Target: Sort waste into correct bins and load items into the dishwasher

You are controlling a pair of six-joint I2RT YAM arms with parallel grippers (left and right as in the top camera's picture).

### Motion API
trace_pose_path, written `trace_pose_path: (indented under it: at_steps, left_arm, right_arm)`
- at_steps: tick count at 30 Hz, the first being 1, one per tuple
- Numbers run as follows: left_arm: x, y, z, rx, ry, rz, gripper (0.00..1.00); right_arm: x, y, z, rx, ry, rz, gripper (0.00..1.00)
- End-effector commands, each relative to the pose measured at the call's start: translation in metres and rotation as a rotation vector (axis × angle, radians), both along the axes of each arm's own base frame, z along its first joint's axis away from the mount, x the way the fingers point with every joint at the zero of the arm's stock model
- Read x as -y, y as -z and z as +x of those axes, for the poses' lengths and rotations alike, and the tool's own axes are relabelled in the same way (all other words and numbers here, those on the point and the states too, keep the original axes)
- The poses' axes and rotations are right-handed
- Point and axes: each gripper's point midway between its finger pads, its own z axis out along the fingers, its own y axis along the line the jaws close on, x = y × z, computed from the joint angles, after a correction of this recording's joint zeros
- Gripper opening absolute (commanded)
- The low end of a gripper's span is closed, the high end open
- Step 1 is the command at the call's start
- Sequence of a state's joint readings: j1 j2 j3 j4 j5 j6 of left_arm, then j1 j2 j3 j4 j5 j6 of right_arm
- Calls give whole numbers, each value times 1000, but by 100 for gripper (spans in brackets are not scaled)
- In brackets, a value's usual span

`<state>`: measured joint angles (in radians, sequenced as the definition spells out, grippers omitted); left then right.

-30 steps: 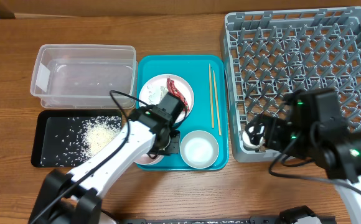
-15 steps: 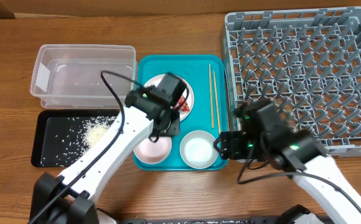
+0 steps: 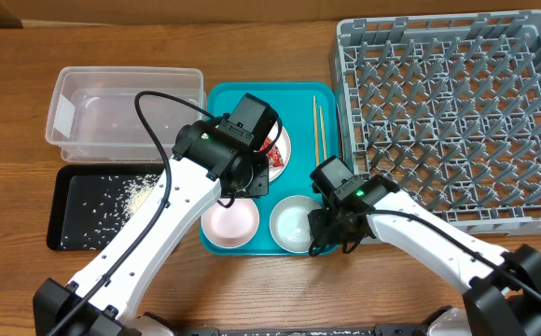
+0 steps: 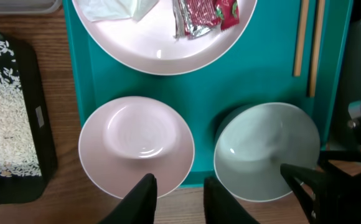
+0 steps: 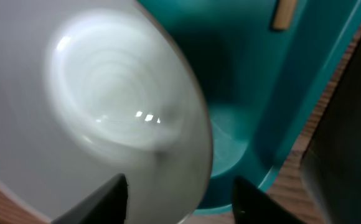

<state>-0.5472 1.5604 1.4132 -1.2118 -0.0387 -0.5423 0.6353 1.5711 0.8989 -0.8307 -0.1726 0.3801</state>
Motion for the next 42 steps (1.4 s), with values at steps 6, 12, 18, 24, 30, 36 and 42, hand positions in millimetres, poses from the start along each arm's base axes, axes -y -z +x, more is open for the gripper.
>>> trace_pose_path:
  at_steps: [6,12,18,24,30,36,42]
  left_arm:
    - [-11,-60,-9,178,5,-78,30]
    - [-25,-101,-23,319,-6,-131,37]
    - [-36,-123,-33,399,-15,-154,45]
    - [-31,-113,-17,396,22,-105,45]
    - [-6,-77,24,355,99,-46,46]
    - [22,-16,68,281,120,-6,47]
    - [40,55,102,219,122,37,65]
  right_arm:
    - [2,1,2,9,7,-11,28]
    - [0,-6,7,26,8,-9,36]
    - [-4,-30,26,109,16,-9,57]
    - [1,-95,57,300,54,-23,63]
    - [12,-197,66,536,151,98,68]
    - [56,-274,43,752,301,172,88]
    - [80,-303,7,828,315,257,100]
